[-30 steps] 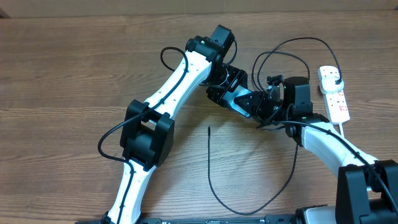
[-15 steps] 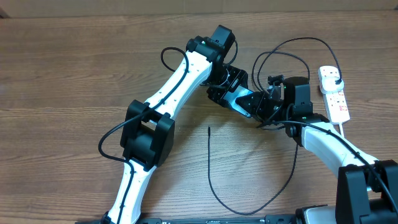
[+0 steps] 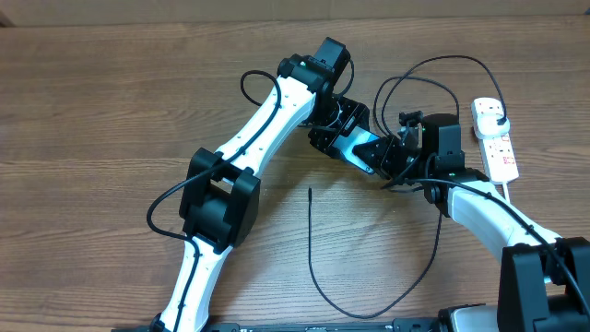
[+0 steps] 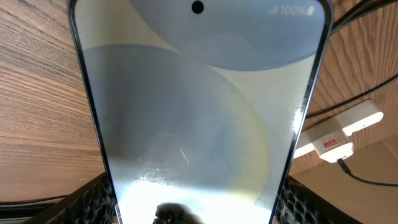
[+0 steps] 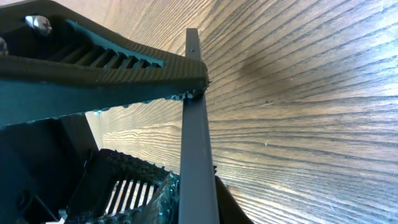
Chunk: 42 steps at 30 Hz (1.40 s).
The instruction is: Plug charger to phone and switch on socket
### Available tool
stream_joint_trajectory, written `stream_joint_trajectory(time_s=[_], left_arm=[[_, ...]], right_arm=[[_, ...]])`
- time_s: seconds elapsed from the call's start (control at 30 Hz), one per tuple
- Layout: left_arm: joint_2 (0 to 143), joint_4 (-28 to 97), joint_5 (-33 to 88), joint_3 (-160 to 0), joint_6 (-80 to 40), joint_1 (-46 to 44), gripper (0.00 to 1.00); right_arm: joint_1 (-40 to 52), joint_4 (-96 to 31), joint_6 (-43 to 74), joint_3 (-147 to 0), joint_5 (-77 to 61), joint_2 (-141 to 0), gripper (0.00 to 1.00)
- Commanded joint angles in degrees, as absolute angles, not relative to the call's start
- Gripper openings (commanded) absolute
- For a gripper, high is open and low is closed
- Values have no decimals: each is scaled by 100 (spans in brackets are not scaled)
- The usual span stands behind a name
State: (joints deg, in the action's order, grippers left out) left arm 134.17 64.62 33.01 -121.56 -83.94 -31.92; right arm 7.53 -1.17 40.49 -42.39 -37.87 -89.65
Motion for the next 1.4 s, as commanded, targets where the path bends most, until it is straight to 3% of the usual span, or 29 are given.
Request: stream_joint_trajectory(time_s=[0.0, 0.23, 0.3, 0.4, 0.53, 0.57, 0.93, 1.23, 1.37], left_arm=[[13371, 6418, 3903, -12322, -8451, -3420, 4], [13371, 6418, 3857, -12322, -8449, -3422, 4], [13371, 6418, 3800, -12322, -8449, -3422, 13], [13371, 6423, 3701, -12322, -8444, -3422, 53], [13371, 6425, 3706, -12322, -8440, -3417, 95], [13371, 6427, 3706, -12322, -8440, -3415, 100], [13371, 6466, 3798, -12322, -8023, -3264, 100], [13369, 6617, 4532, -12328, -6486, -2471, 100], [13367, 6707, 4831, -12328, -5889, -2040, 100]], right_arm=[[788, -95, 4049, -4346, -3789, -8971, 12], [788, -95, 4049, -4346, -3791, -8971, 10], [788, -97, 4049, -4346, -3793, -8971, 5], [788, -97, 4049, -4346, -3793, -8971, 4], [788, -97, 4049, -4346, -3793, -8971, 4], [788, -97, 4049, -4346, -3793, -8971, 4], [786, -97, 4049, -4346, -3730, -8971, 4], [764, -21, 4163, -4346, -3514, -8971, 4], [764, -5, 4823, -4346, -3245, -8971, 4]])
